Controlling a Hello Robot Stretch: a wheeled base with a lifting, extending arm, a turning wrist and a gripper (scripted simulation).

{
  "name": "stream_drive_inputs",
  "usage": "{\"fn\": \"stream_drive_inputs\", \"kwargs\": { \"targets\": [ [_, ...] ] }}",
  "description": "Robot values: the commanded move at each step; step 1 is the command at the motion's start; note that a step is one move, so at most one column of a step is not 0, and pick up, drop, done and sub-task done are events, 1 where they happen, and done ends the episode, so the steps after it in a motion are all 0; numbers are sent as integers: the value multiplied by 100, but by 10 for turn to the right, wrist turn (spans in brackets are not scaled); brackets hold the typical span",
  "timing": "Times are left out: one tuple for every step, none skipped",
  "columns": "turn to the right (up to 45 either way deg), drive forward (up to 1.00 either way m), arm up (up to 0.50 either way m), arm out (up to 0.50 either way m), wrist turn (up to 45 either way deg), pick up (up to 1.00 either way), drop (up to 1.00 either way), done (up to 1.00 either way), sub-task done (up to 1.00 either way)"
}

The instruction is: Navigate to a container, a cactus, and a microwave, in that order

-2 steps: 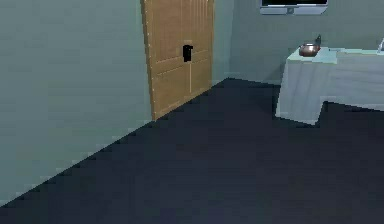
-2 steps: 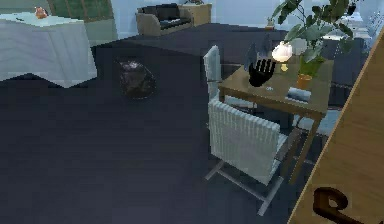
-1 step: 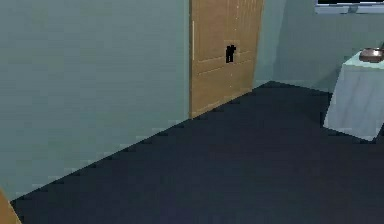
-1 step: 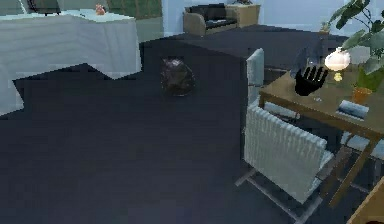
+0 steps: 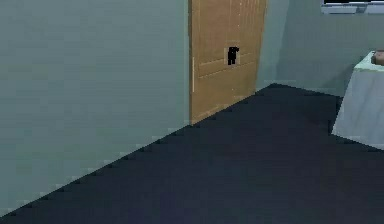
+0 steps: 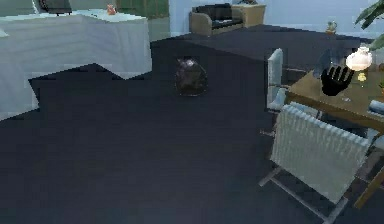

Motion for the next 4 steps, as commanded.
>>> {"fn": "stream_drive_inputs", "kwargs": {
  "targets": [
    [450, 0, 0, 0, 0, 0, 0, 0, 0],
    [150, 0, 0, 0, 0, 0, 0, 0, 0],
    [0, 100, 0, 0, 0, 0, 0, 0, 0],
    [0, 100, 0, 0, 0, 0, 0, 0, 0]
  ]
}}
